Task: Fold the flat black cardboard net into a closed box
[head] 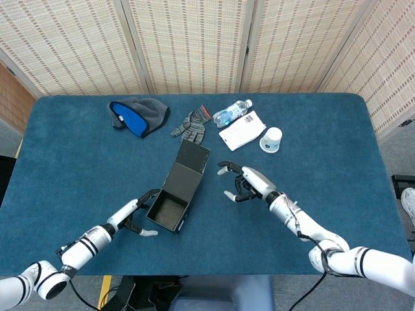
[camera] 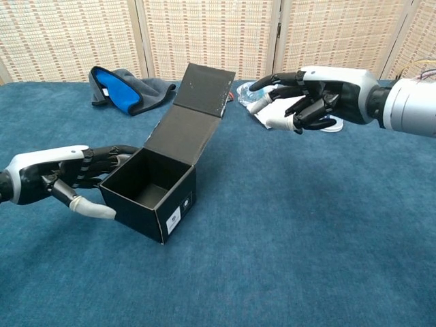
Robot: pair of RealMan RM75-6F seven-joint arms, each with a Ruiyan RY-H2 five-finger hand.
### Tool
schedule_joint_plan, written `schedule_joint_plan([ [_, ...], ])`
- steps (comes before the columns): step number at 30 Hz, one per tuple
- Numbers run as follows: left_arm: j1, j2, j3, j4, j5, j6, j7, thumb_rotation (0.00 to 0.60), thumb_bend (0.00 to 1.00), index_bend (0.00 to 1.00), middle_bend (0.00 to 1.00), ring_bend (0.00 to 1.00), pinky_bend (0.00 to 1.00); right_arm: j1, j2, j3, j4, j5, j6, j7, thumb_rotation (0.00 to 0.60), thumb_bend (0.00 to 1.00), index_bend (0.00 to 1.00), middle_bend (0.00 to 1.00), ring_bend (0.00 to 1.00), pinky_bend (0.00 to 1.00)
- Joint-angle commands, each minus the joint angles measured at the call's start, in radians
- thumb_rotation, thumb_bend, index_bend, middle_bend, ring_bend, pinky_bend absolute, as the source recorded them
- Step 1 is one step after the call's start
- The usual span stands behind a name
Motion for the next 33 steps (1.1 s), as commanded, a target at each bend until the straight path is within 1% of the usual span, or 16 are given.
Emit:
schedule_joint_plan([
  [1, 0.002, 0.013, 0.017, -0.014, 0.012, 0.014, -0.012, 0.6, 0.08, 0.0, 0.0, 0.02, 0.25, 0.0, 0.0, -0.001, 0.0, 0.0, 0.001, 0.001, 0.6, 0.36, 0.11, 0.24, 0.71, 0.98],
  [6, 0.011, 0.042, 0.044, -0.069, 0.026, 0.032, 0.008, 0.6, 0.08, 0.0, 0.01, 0.03, 0.25, 0.002, -0.003, -0.003, 0.002, 0.0, 0.002, 0.001, 0.6, 0.36, 0.11, 0.24, 0.71, 0.98],
  [9, 0.018, 0.051, 0.052, -0.095, 0.02, 0.039, 0.035, 0.6, 0.08, 0.0, 0.01, 0.03, 0.25, 0.003, -0.005, -0.005, 0.003, -0.002, 0.002, 0.003, 0.6, 0.36, 0.11, 0.24, 0.71, 0.98],
  [13, 0.032, 0.034, 0.033, -0.076, -0.021, 0.048, 0.115, 0.6, 0.08, 0.0, 0.0, 0.01, 0.25, 0.005, -0.005, -0.008, 0.004, -0.004, -0.001, 0.008, 0.6, 0.36, 0.11, 0.25, 0.71, 0.98],
  [15, 0.035, 0.023, 0.017, -0.061, -0.046, 0.048, 0.122, 0.6, 0.08, 0.0, 0.0, 0.0, 0.25, 0.005, -0.005, -0.009, 0.004, -0.006, 0.001, 0.009, 0.6, 0.36, 0.11, 0.25, 0.71, 0.98],
  [18, 0.023, 0.017, 0.009, -0.037, -0.044, 0.037, 0.097, 0.6, 0.08, 0.0, 0.0, 0.0, 0.24, 0.006, -0.006, -0.008, 0.006, -0.002, 0.0, 0.01, 0.6, 0.36, 0.11, 0.25, 0.71, 0.98],
  [21, 0.002, 0.011, 0.012, -0.015, -0.019, 0.025, 0.039, 0.6, 0.08, 0.0, 0.0, 0.0, 0.23, 0.007, -0.009, -0.007, 0.008, 0.001, -0.001, 0.01, 0.6, 0.36, 0.11, 0.25, 0.71, 0.98],
  [27, -0.037, -0.024, 0.036, 0.047, 0.046, 0.02, -0.064, 0.6, 0.08, 0.0, 0.0, 0.0, 0.23, 0.008, -0.012, -0.008, 0.013, 0.006, -0.002, 0.011, 0.6, 0.36, 0.11, 0.25, 0.71, 0.98],
  [33, -0.053, -0.071, 0.053, 0.115, 0.066, 0.025, -0.108, 0.6, 0.08, 0.0, 0.0, 0.0, 0.23, 0.006, -0.013, -0.01, 0.018, 0.008, -0.001, 0.014, 0.6, 0.36, 0.11, 0.25, 0.71, 0.98],
])
